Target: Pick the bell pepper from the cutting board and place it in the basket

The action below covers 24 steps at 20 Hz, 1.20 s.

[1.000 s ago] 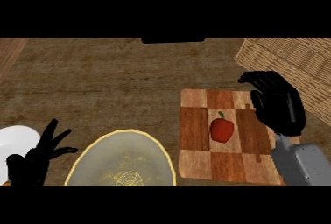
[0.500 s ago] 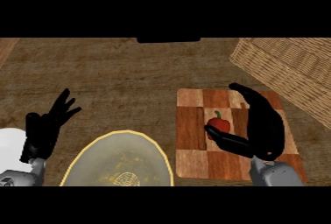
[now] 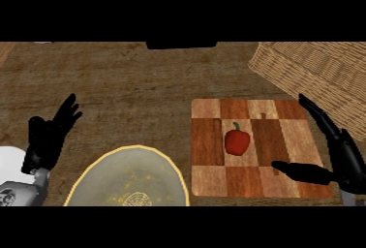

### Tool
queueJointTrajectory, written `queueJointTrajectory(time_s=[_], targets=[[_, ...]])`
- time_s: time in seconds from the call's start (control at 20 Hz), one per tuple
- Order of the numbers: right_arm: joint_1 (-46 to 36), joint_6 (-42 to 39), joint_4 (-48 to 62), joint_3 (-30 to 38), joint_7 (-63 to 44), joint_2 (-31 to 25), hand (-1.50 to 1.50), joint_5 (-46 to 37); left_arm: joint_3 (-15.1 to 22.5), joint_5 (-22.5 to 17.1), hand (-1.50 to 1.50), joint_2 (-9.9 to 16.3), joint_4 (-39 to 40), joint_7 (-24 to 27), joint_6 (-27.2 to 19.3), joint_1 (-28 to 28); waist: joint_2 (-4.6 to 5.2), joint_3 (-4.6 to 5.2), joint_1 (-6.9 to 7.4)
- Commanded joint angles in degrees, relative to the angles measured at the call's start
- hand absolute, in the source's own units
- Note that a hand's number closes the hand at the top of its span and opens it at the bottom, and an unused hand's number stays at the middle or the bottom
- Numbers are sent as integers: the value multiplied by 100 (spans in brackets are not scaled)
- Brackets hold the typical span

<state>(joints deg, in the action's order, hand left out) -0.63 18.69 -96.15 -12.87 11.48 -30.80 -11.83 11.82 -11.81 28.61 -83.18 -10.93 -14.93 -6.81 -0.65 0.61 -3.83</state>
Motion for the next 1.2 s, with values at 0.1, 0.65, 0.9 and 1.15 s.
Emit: queueJointTrajectory(time_s=[0.1, 0.65, 0.9, 1.15], targets=[[511, -1665, -1197, -235, -1590, -1611, -150, 35, 14, 15, 0, -89, 97, -21, 16, -120, -14, -5, -3], [1329, -2577, -3746, 883, -3691, -1775, -150, 1064, -120, 352, 0, -439, 506, -176, 276, -689, 53, -60, 291], [1039, -2567, -3412, 974, -3838, -1205, -150, 578, -334, 450, 0, -577, 945, 355, 560, -592, 65, -59, 340], [949, -2574, -3198, 566, -3792, -582, -150, -356, -426, 620, 0, -768, 749, -30, 578, -634, 65, -61, 355]])
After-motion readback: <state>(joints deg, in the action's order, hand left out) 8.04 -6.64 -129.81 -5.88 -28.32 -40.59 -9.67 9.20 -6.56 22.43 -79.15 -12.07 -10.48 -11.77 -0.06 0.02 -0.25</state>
